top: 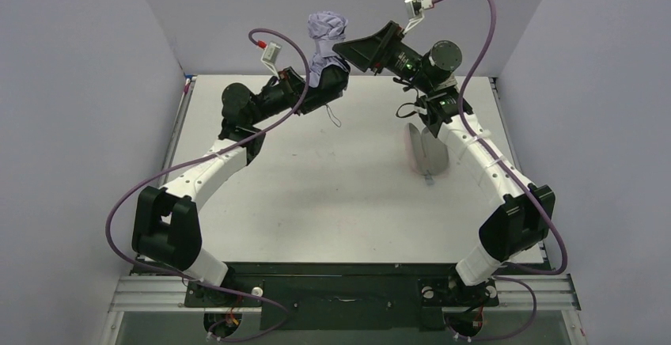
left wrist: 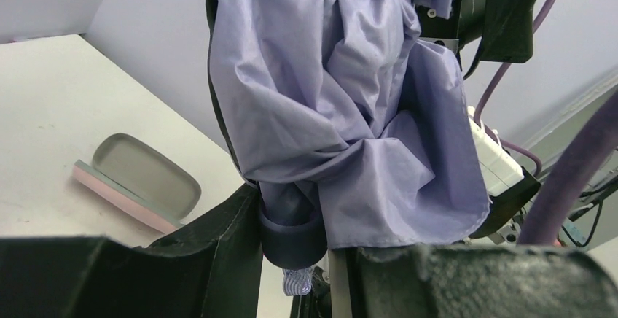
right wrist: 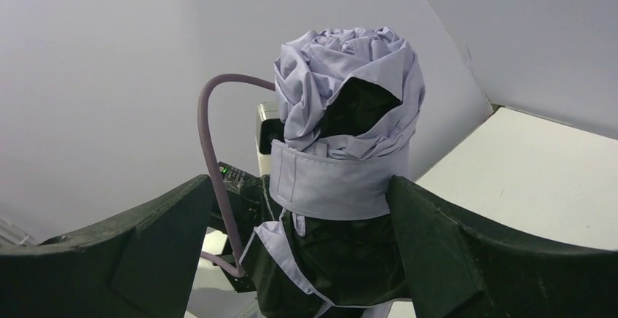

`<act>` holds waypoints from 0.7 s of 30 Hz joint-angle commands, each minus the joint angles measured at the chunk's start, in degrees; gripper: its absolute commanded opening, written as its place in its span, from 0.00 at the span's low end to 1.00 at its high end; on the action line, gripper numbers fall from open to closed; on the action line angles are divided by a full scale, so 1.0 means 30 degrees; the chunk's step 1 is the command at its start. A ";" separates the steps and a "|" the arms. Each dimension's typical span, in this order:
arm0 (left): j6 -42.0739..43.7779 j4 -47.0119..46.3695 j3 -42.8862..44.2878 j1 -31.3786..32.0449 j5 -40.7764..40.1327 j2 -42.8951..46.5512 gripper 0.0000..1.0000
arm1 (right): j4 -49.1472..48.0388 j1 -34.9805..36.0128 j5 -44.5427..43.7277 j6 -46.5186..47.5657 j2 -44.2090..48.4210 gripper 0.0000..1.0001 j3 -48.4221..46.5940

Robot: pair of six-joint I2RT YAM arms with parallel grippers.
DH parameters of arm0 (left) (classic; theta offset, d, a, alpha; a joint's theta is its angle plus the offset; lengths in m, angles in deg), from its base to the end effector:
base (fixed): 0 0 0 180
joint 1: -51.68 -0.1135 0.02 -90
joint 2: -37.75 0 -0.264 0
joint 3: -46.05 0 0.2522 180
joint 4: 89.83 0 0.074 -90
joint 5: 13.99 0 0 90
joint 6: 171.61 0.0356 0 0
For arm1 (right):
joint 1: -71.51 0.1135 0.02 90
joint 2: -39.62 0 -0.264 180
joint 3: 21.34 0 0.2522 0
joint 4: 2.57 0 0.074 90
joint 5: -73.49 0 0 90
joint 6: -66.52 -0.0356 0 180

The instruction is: Open the umbrella

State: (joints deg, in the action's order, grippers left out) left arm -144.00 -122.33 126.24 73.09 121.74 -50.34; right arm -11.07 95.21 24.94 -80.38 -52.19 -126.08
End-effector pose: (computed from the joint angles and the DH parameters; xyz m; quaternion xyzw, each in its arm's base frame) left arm 0.3174 -0.1518 0.3838 0.1320 0.5808 -0.6741 0.4369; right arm 0.3274 0.1694 0.4706 -0.1297 0.5884 0.6519 0.4604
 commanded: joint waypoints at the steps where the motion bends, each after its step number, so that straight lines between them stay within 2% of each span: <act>1: -0.0304 -0.2931 0.1565 0.0656 0.1858 0.0284 0.00 | 0.0620 0.0605 0.0817 0.0387 -0.0184 0.85 -0.0335; 3: -0.0382 -0.3009 0.1686 0.0657 0.2043 0.0212 0.00 | 0.1850 0.0680 0.0599 0.1085 -0.0154 0.85 -0.0481; 7: -0.0481 -0.3139 0.1962 0.0657 0.2219 0.0164 0.00 | 0.5799 0.0675 -0.0476 0.4634 -0.0001 0.85 -0.0984; 10: -0.0727 -0.2970 0.2203 0.0699 0.2752 0.0021 0.00 | 0.5790 0.0453 -0.0117 0.4883 0.0283 0.86 -0.0753; 13: -0.1283 -0.3395 0.2578 0.0818 0.3629 -0.0556 0.00 | 0.3988 0.0511 0.0900 0.3450 0.0054 0.84 -0.0650; 15: -0.1607 -0.3345 0.2937 0.0878 0.4066 -0.0966 0.00 | 0.1729 0.0564 0.1477 0.1640 -0.0405 0.76 -0.0554; 17: -0.1651 -0.2867 0.3296 0.0827 0.4260 -0.1244 0.00 | 0.0509 0.0565 0.1762 0.0707 -0.0647 0.48 -0.0677; 18: -0.1551 -0.2761 0.3376 0.0801 0.4248 -0.1277 0.00 | 0.0412 0.0551 0.1752 0.0668 -0.0652 0.42 -0.0688; 19: -0.1378 -0.2367 0.3322 0.0641 0.4079 -0.1213 0.10 | 0.0459 0.0474 0.1687 0.0792 -0.0553 0.28 -0.0703; 20: -0.0897 -0.2087 0.3245 0.0517 0.3938 -0.1115 0.18 | 0.0538 0.0417 0.1558 0.0904 -0.0517 0.20 -0.0730; 21: -0.0597 -0.1518 0.2997 0.0182 0.3599 -0.0777 0.39 | 0.0537 0.0287 0.1502 0.0898 -0.0468 0.06 -0.0743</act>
State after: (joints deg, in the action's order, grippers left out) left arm -148.72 -124.03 132.17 74.77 132.45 -54.93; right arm -4.01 96.35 28.46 -75.14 -53.54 -126.95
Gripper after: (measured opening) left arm 0.281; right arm 0.315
